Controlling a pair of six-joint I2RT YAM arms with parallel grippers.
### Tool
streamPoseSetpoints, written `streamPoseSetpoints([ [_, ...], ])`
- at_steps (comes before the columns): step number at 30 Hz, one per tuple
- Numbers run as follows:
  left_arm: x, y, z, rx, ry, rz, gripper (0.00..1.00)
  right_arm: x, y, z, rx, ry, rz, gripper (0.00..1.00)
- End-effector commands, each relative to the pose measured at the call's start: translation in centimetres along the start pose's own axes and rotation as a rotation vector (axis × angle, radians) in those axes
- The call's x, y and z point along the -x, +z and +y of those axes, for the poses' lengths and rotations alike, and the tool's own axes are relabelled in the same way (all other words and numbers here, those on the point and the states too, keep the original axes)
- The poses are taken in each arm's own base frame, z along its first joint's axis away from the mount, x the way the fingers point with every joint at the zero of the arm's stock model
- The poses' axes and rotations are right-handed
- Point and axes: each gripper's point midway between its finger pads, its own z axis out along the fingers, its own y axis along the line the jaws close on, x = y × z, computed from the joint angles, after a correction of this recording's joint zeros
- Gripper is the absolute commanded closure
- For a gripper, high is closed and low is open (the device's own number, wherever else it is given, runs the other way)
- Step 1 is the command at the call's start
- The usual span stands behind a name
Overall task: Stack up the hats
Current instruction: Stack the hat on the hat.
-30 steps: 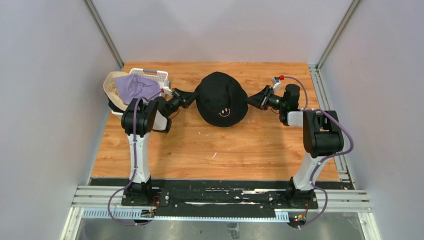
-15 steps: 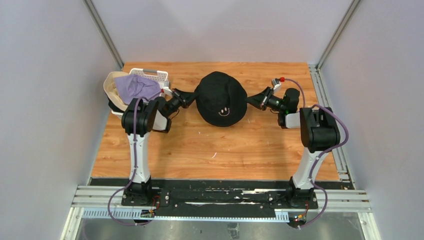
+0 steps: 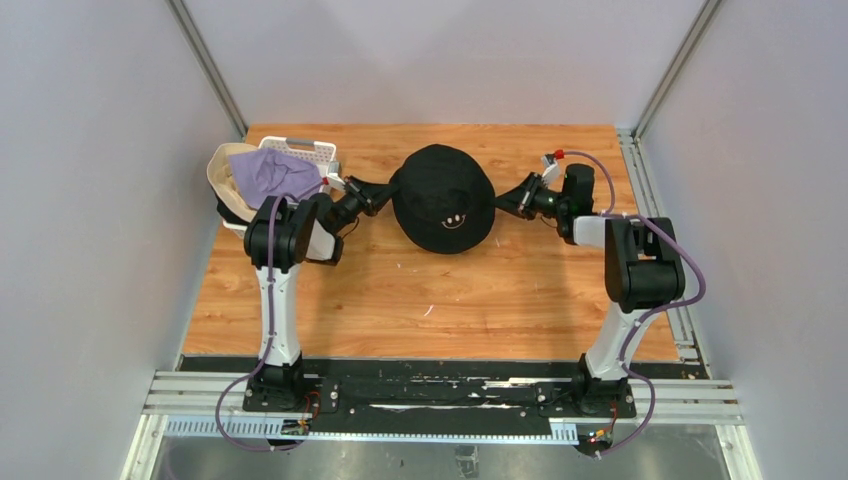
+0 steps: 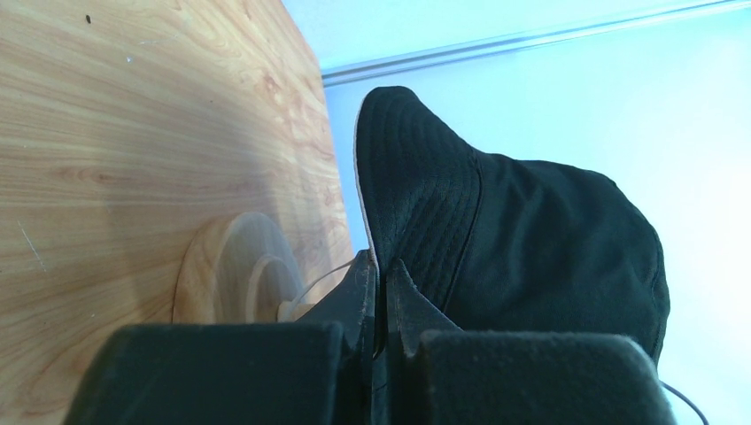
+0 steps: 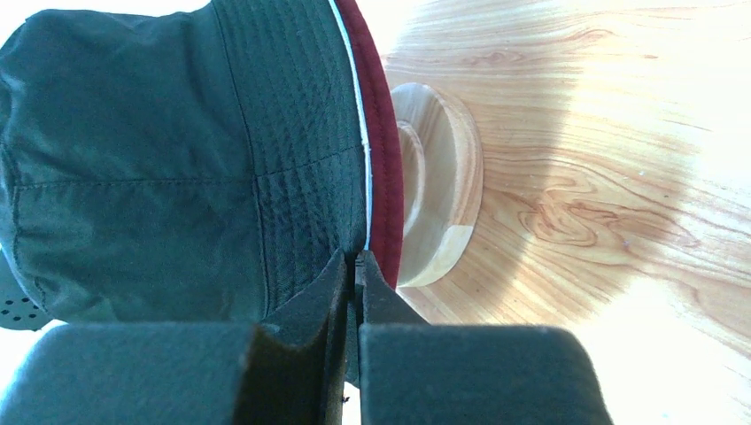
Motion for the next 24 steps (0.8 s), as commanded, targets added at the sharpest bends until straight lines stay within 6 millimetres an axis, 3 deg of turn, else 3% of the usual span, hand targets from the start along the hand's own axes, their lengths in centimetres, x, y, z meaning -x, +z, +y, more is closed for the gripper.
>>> streamPoseSetpoints([
  [1,0.6,-0.6,1.9,0.018,-0.018,-0.035,1.0,-0.8,0.1,-4.2,-0.157,0.007,0.011,1.0],
  [10,0.6,-0.7,2.1,0.021,-0.02,-0.036,1.0,-1.3,0.8,-5.9,-0.177,0.021,0.029,0.99],
  [14,0.8,-0.7,1.3,0.007,-0.005,-0.031,0.97,-1.0,0.8,-5.5,-0.165,0.01,0.023,0.98],
  [19,1.5,-0.9,-0.2,-0.015,0.013,-0.034,0.77,-0.2,0.5,-4.4,-0.162,-0.018,0.01,0.76],
  [24,2.1,-1.4,-1.1,-0.023,0.021,-0.044,0.65,0.4,0.4,-3.7,-0.164,-0.041,0.007,0.65],
])
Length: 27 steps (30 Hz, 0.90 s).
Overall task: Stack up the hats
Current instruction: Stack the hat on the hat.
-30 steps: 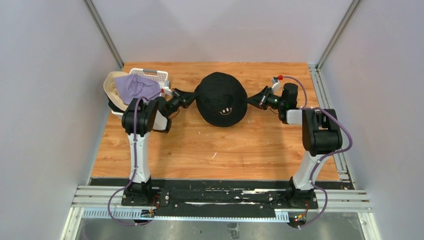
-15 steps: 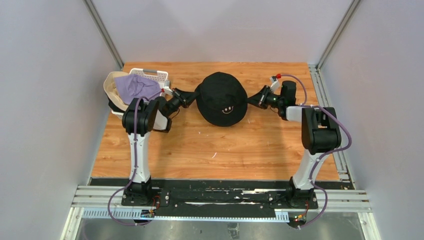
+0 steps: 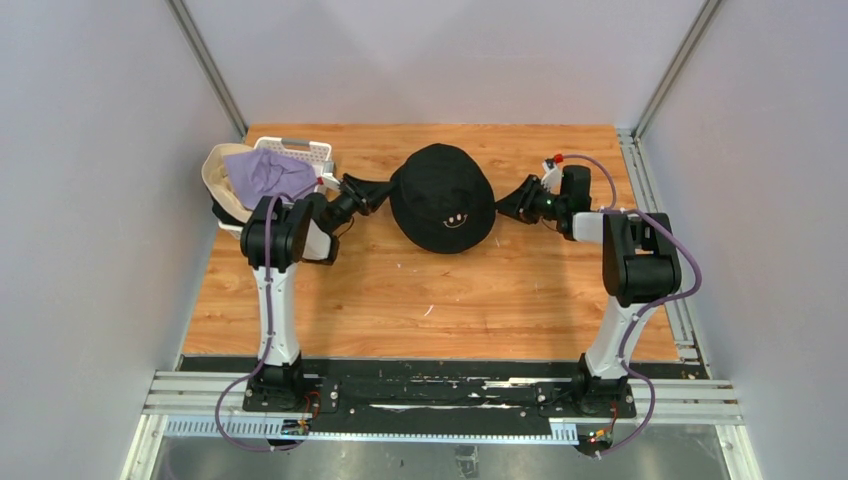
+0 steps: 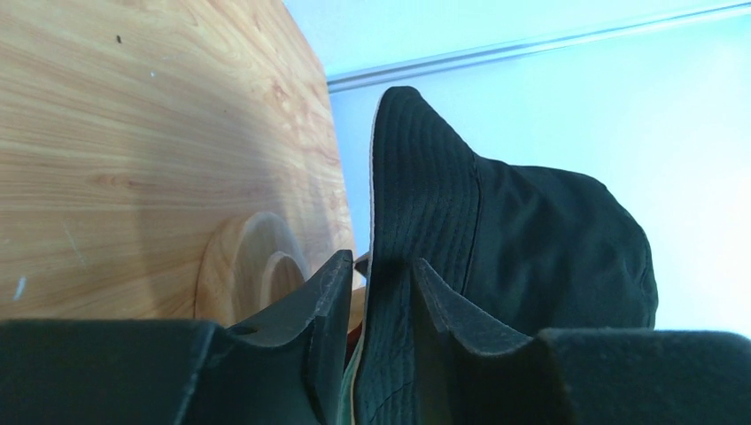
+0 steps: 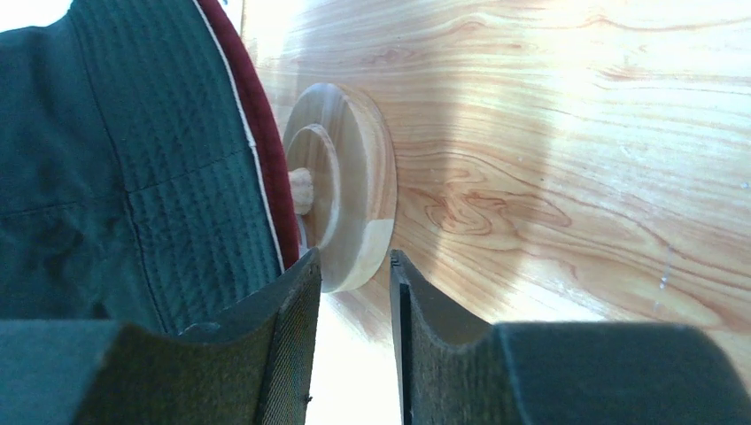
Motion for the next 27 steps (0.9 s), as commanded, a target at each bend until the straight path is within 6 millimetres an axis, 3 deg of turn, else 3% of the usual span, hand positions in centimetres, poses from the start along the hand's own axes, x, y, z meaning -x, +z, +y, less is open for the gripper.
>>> streamPoseSetpoints([
  [1,1.4,-1.1,-1.2,-0.024,0.015,-0.041,0.65,0.7,-0.2,0.0,-0.033,-0.036,-0.012,0.65],
  [12,1.7,-1.4,-3.5,-0.015,0.078,-0.054,0.62,2.6,-2.9,2.4,-0.112,-0.148,-0.065,0.6],
  [18,1.7,-1.2,-6.4,-0.063,0.11,-0.045,0.62,3.2,-4.2,4.0,-0.124,-0.195,-0.097,0.57],
  [27,3.1,-2.4,-3.9,0.309,0.314,-0.062,0.62,3.6,-5.5,5.4,-0.132,-0.237,-0.122,0.57],
])
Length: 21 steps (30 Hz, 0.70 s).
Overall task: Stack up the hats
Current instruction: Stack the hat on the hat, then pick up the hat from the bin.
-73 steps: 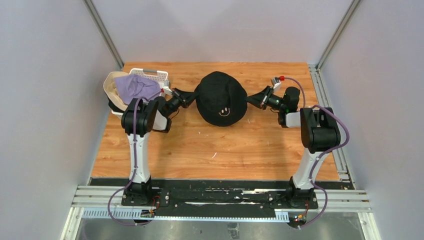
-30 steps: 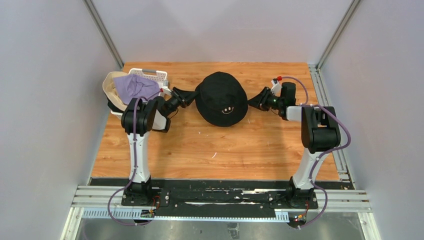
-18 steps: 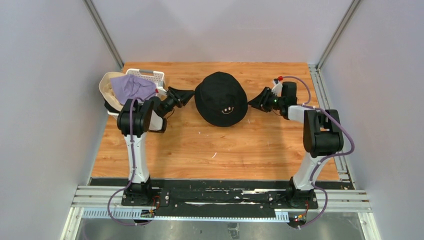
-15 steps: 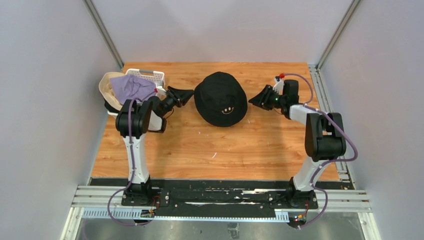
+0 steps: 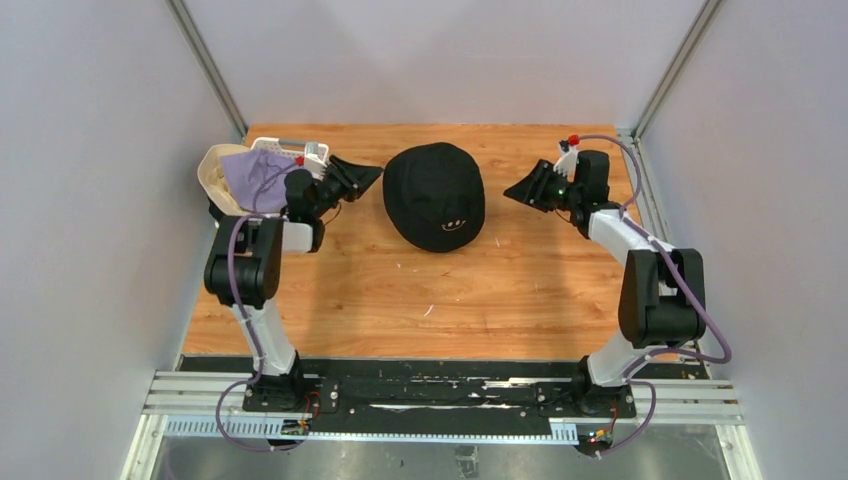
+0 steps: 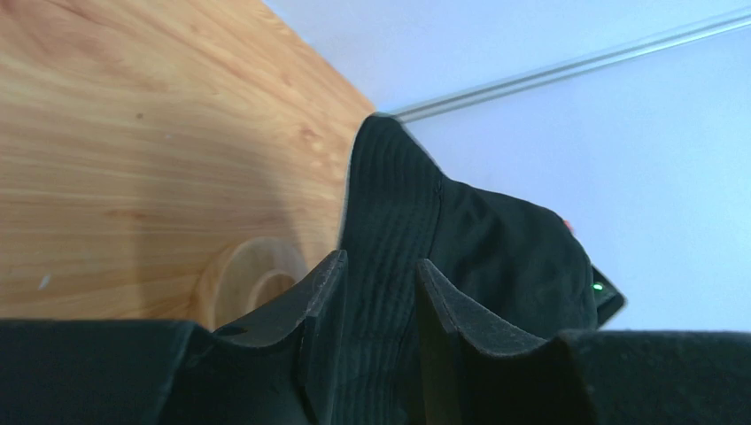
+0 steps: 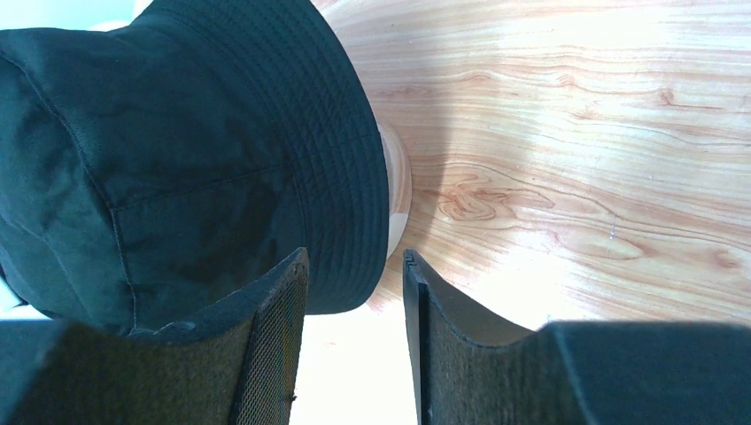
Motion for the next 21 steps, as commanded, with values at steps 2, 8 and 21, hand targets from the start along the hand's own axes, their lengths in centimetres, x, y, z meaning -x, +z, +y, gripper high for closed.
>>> streamPoseSetpoints([
  [2,1.1,-1.6,2.0,0.275,0.207,-0.006,0.62,1.2,-1.0,0.9,-0.012,-0.051,-0.033,0.57],
  [8,3.2,-3.6,1.5,0.435,0.306,-0.06,0.61,1.6,-1.5,1.6,-0.006,-0.062,-0.044,0.55],
  [21,10.7,-14.8,-2.2,0.976,0.684,-0.332,0.64,2.5,-4.2,4.1,-0.044,-0.177,-0.084,0.47],
])
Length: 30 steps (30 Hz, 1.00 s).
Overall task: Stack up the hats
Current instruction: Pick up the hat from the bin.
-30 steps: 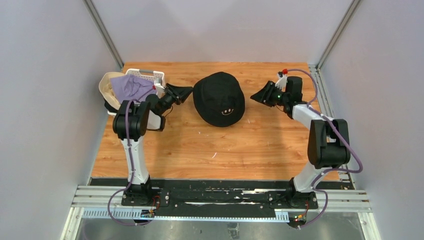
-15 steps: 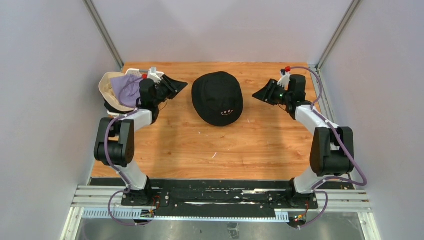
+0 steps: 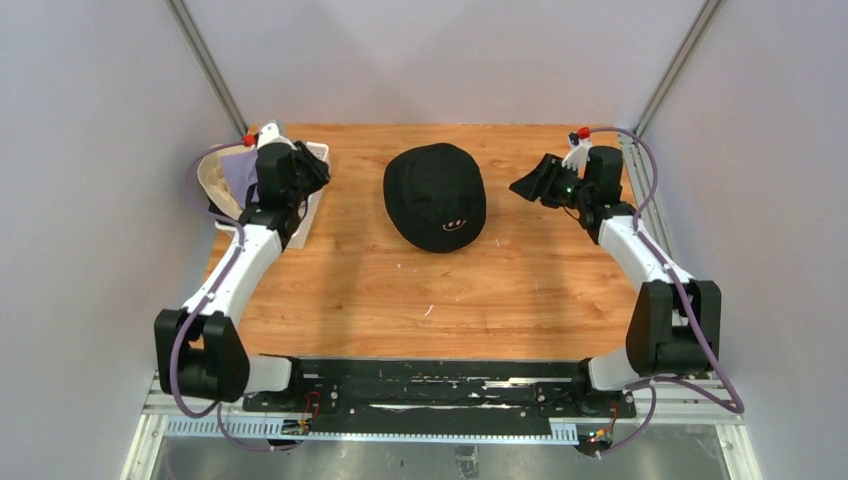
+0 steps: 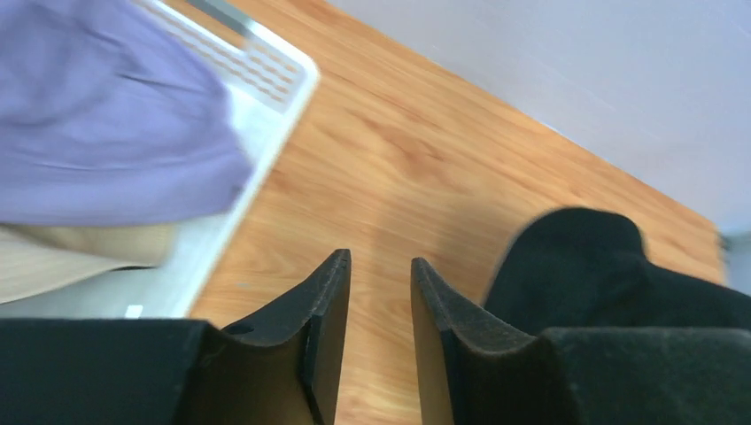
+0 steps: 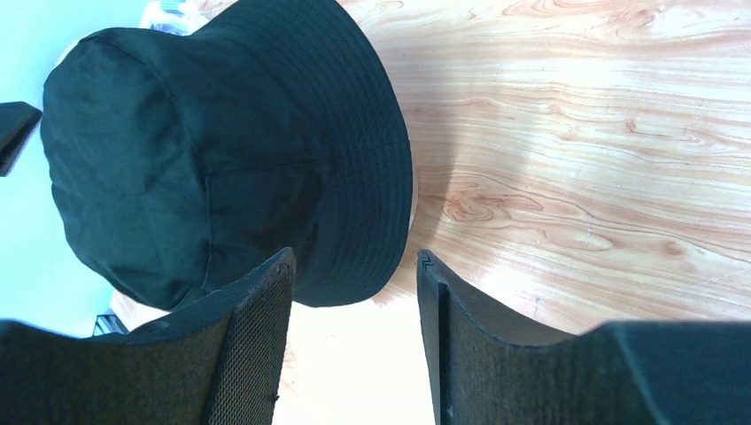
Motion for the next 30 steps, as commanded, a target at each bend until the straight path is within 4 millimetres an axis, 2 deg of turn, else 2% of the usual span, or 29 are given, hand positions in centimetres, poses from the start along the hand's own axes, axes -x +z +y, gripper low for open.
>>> streamPoseSetpoints([
  [1,2.0,-3.0,6.4,0.348,0.158,-0.06,0.66,0.9,-1.1,1.5,-0.027,-0.088,-0.019,0.47],
  [4,3.3,-4.2,9.1,0.466,0.131,-0.108,0.69,1.2,-1.9,2.1,-0.035,-0.111,-0.034,0.45],
  [7,3.6,-3.3,11.4,0.486,0.05,-0.069,0.75,1.1,-2.2,2.4,-0.032,-0.117,-0.038,0.44],
  [9,4.2,-2.9,13.1,0.562,0.038,-0.055,0.76,0.9,-2.3,2.4,-0.028,-0.115,-0.031,0.44],
  [11,5.6,-2.7,14.1,0.64,0.059,-0.085,0.78,0.6,-2.2,2.4,-0.023,-0.112,-0.023,0.44],
  [14,7.0,-1.2,15.1,0.683,0.043,-0.107,0.78,0.3,-1.8,2.4,-0.005,-0.1,-0.003,0.44],
  [19,8.8,1.1,18.2,0.788,0.009,-0.114,0.78,0.1,-1.7,2.5,0.005,-0.096,0.002,0.44],
  [25,9.0,3.2,24.1,0.761,-0.174,-0.11,0.73,0.4,-2.0,2.9,0.014,-0.101,-0.005,0.44],
  [30,9.6,3.9,26.8,0.755,-0.192,-0.155,0.71,0.3,-2.0,3.1,0.024,-0.099,0.0,0.44],
])
